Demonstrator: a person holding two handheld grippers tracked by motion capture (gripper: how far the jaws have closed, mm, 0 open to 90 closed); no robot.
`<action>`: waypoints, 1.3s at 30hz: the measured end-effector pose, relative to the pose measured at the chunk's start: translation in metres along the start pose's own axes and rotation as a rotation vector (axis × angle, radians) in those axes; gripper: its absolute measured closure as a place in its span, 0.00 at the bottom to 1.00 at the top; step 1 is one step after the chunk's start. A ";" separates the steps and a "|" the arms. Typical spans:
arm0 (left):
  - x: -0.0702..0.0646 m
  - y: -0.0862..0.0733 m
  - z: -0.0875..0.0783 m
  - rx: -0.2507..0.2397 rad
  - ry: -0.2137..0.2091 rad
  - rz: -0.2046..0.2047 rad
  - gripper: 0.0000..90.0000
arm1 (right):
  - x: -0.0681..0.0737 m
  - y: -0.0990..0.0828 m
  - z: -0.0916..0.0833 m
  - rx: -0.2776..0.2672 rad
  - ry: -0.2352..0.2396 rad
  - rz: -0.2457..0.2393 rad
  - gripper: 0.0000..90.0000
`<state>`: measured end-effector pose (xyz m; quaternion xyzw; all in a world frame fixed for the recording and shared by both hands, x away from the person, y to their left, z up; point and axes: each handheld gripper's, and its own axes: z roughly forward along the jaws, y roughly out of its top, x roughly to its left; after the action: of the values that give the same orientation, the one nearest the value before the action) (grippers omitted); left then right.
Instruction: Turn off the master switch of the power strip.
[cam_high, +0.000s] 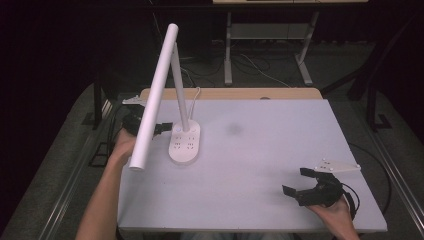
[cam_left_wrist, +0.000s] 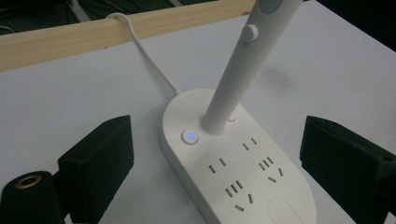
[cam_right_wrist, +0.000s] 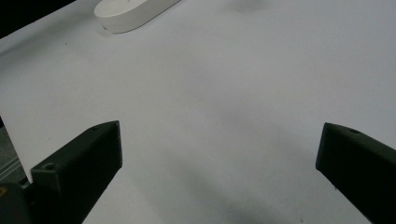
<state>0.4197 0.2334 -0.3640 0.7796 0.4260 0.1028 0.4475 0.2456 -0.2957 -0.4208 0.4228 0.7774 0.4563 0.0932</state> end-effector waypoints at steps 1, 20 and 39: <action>0.001 0.000 0.000 0.007 0.005 -0.013 0.11 | 0.000 0.000 0.000 0.001 0.000 0.000 0.00; 0.016 0.000 0.017 0.037 0.009 -0.074 0.41 | -0.001 0.000 0.001 0.007 -0.003 -0.007 0.00; 0.017 0.002 0.043 0.066 -0.020 -0.048 0.83 | -0.004 -0.001 0.000 0.012 -0.007 0.001 0.00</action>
<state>0.4545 0.2192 -0.3913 0.7844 0.4431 0.0701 0.4283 0.2474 -0.2988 -0.4226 0.4253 0.7798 0.4498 0.0933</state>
